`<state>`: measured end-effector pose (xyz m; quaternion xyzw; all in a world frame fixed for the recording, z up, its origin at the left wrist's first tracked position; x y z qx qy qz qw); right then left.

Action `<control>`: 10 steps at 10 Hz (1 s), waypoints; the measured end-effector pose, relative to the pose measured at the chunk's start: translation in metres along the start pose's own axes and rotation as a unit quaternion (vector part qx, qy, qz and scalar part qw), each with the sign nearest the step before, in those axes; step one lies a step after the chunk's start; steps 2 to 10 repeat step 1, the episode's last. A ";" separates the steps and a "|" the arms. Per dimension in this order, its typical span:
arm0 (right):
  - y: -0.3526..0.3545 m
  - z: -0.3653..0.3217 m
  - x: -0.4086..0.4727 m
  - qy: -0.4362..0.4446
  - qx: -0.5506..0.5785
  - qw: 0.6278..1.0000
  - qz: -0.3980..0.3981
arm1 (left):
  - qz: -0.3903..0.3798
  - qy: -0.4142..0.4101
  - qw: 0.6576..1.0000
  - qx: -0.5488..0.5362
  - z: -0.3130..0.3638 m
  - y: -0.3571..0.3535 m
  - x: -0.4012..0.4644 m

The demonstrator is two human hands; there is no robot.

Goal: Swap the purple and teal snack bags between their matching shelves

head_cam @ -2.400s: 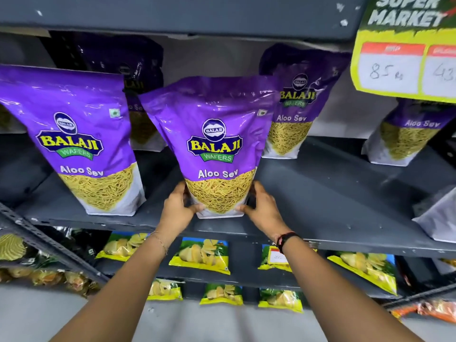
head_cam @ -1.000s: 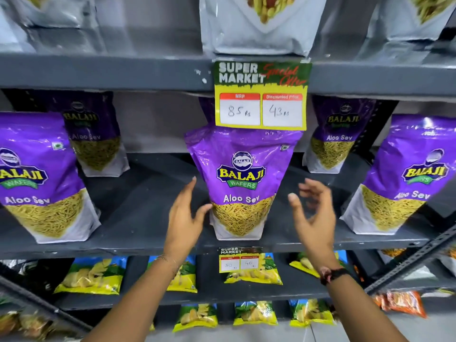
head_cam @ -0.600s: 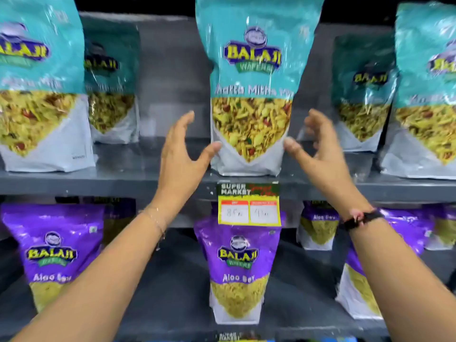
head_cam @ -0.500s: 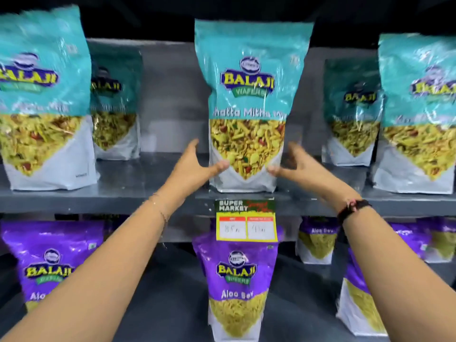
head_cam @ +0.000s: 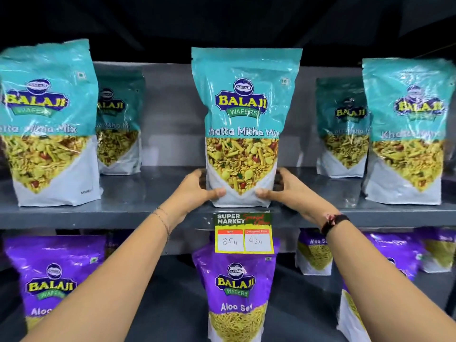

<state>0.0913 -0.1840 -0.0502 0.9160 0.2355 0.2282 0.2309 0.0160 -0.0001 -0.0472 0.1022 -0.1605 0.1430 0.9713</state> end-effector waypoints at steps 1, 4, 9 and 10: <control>0.004 -0.004 -0.006 0.006 -0.003 0.999 0.046 | 0.019 -0.005 1.000 0.008 -0.001 0.001 -0.002; 0.004 -0.004 -0.006 0.006 -0.003 0.999 0.046 | 0.019 -0.005 1.000 0.008 -0.001 0.001 -0.002; 0.004 -0.004 -0.006 0.006 -0.003 0.999 0.046 | 0.019 -0.005 1.000 0.008 -0.001 0.001 -0.002; 0.004 -0.004 -0.006 0.006 -0.003 0.999 0.046 | 0.019 -0.005 1.000 0.008 -0.001 0.001 -0.002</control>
Point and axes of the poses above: each hand's wrist, its own x-axis towards the middle knuckle, its own y-axis out of the back of the hand, z = x × y, the point moved 3 cm from there along x, towards the middle knuckle, and after that the axes turned 8 degrees about -x, right-handed, at the moved point
